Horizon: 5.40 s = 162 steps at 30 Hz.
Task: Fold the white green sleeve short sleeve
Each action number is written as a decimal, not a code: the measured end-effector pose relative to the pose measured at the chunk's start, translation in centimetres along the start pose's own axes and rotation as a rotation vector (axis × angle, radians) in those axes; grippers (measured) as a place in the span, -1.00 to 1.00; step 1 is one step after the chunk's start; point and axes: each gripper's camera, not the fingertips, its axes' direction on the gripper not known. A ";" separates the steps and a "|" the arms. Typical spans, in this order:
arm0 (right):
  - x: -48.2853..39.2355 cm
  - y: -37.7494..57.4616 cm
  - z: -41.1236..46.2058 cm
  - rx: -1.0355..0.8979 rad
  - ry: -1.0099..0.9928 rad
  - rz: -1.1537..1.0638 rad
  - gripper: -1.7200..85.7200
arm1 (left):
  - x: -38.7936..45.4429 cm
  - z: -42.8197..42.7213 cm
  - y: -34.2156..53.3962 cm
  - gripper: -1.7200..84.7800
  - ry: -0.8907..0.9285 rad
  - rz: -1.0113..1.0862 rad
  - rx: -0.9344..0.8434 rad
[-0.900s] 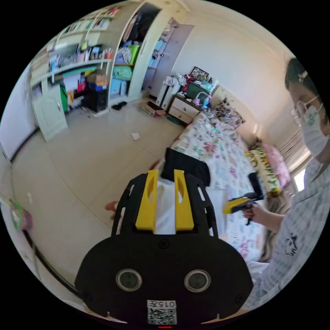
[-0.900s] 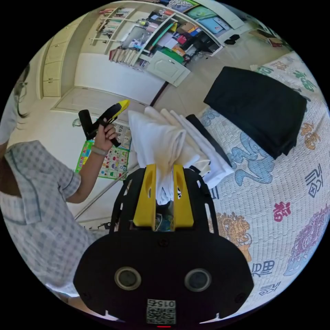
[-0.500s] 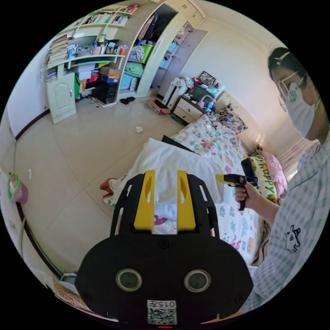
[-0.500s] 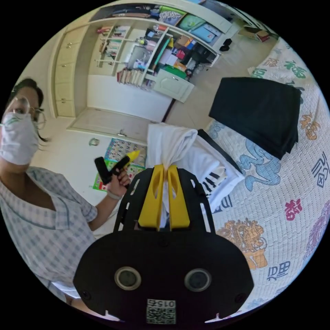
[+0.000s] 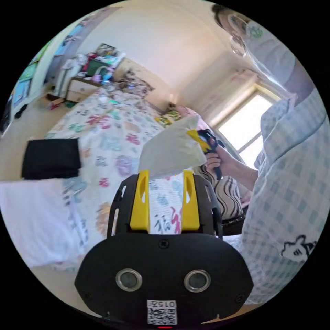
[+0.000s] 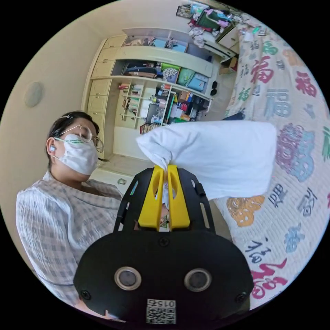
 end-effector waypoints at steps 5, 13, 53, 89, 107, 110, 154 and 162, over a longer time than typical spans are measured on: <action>-0.8 7.6 -11.5 0.189 -0.064 0.066 -0.94 | 6.5 13.2 -1.7 -0.79 0.178 0.173 -0.112; -5.8 19.2 -28.1 0.170 0.088 0.057 -0.94 | 11.0 25.4 -3.3 -0.88 0.557 0.113 -0.369; -8.6 47.0 -51.6 0.388 0.589 0.725 -0.98 | -4.1 54.3 9.1 -0.98 0.182 -0.354 -0.605; -14.2 49.5 -50.1 0.324 0.342 0.952 -0.93 | -16.8 48.8 20.4 -0.90 0.114 -0.797 -0.631; -7.9 9.0 -65.1 0.213 0.990 0.326 -0.73 | -10.1 81.2 -9.8 -0.70 -0.158 0.395 -0.665; -5.4 4.7 -66.3 0.144 1.062 0.337 -0.71 | -9.5 87.7 -10.8 -0.71 -0.201 0.500 -0.713; -13.1 18.3 -50.6 -0.111 1.008 0.322 -0.95 | -23.3 66.6 5.1 -0.94 -0.146 -0.309 -0.795; -20.6 29.7 -56.3 0.059 1.075 0.482 -0.96 | -24.4 60.5 4.2 -0.93 -0.117 -0.330 -0.684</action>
